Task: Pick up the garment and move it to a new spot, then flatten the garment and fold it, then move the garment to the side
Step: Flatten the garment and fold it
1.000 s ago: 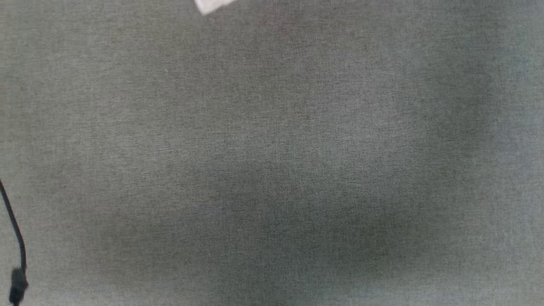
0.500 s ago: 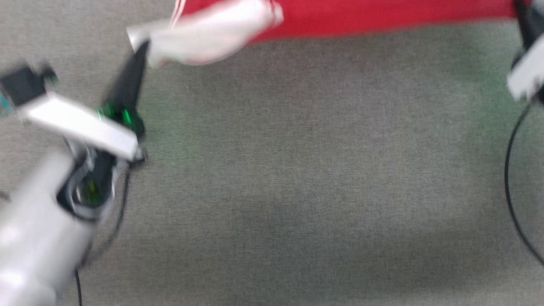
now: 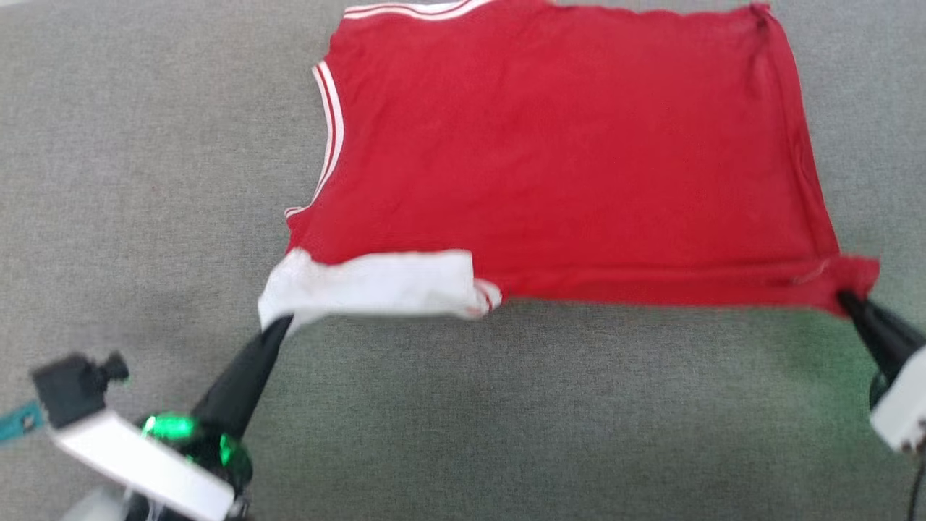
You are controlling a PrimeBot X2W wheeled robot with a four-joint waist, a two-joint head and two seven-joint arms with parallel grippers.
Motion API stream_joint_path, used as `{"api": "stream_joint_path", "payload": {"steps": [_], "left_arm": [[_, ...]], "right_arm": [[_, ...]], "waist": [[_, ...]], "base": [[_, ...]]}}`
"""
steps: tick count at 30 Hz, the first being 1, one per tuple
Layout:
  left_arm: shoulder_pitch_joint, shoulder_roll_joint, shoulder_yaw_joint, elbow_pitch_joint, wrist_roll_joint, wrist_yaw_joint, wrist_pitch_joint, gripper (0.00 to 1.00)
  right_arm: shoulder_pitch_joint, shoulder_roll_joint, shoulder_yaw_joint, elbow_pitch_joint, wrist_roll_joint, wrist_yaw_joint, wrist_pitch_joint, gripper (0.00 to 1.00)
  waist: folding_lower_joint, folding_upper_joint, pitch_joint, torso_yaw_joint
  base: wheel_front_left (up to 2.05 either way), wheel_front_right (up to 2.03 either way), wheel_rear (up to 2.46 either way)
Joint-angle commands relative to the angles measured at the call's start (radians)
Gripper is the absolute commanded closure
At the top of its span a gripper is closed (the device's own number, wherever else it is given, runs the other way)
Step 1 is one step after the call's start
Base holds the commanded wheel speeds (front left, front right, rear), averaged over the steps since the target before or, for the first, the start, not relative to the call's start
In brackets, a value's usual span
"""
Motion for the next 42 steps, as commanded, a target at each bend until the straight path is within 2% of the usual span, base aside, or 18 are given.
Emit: {"api": "stream_joint_path", "payload": {"steps": [1, 2, 11, 16, 22, 23, 25, 29, 34, 42], "left_arm": [[0.069, 0.023, 0.022, -0.042, 0.027, 0.002, -0.005, 1.0], [0.069, 0.023, 0.022, -0.042, 0.027, 0.002, -0.005, 1.0], [0.306, 0.084, 0.088, -0.225, 0.077, 0.002, -0.005, 1.0], [0.288, 0.088, 0.118, -0.259, 0.104, 0.001, -0.003, 1.0], [0.095, 0.076, 0.112, -0.207, 0.092, 0.001, 0.044, 1.0], [0.057, 0.063, 0.108, -0.186, 0.075, 0.001, 0.054, 1.0], [-0.02, 0.079, 0.101, -0.13, 0.094, 0.001, 0.09, 1.0], [-0.173, 0.048, 0.077, -0.037, 0.06, 0.001, 0.142, 1.0], [-0.31, 0.005, 0.05, 0.087, 0.02, 0.001, 0.174, 1.0], [-0.418, -0.053, 0.008, 0.278, -0.008, 0.001, 0.162, 1.0]], "right_arm": [[0.074, 0.02, -0.029, -0.077, 0.0, -0.002, 0.046, 1.0], [0.074, 0.02, -0.029, -0.077, 0.0, -0.002, 0.046, 1.0], [0.304, 0.118, -0.152, -0.335, -0.017, -0.002, 0.178, 1.0], [0.283, 0.157, -0.183, -0.382, -0.018, -0.002, 0.182, 1.0], [0.103, 0.146, -0.133, -0.281, -0.035, -0.001, 0.154, 1.0], [0.067, 0.143, -0.123, -0.257, -0.039, -0.001, 0.147, 1.0], [-0.005, 0.144, -0.112, -0.202, -0.046, -0.001, 0.128, 1.0], [-0.116, 0.139, -0.082, -0.093, -0.064, -0.001, 0.094, 1.0], [-0.198, 0.134, -0.04, 0.001, -0.071, -0.001, 0.052, 1.0], [-0.278, 0.122, 0.019, 0.129, -0.067, -0.001, -0.011, 1.0]], "waist": [[0.0, -0.0001, -0.004, 0.0], [0.0, -0.0001, -0.004, 0.0], [0.0, -0.0001, 0.0, -0.003], [0.0, -0.0001, 0.01, -0.009], [0.0, -0.0001, 0.038, -0.041], [0.0, -0.0001, 0.043, -0.046], [0.0, -0.0001, 0.059, -0.058], [0.0, -0.0001, 0.086, -0.069], [0.0, -0.0001, 0.122, -0.075], [0.0, -0.0001, 0.165, -0.078]], "base": [[0.0, 0.0, 0.0], [0.0, 0.0, 0.0], [0.0, 0.0, 0.0], [0.0, 0.0, 0.0], [0.0, 0.0, 0.0], [0.0, 0.0, 0.0], [0.0, 0.0, 0.0], [0.0, 0.0, 0.0], [0.0, 0.0, 0.0], [0.0, 0.0, 0.0]]}}
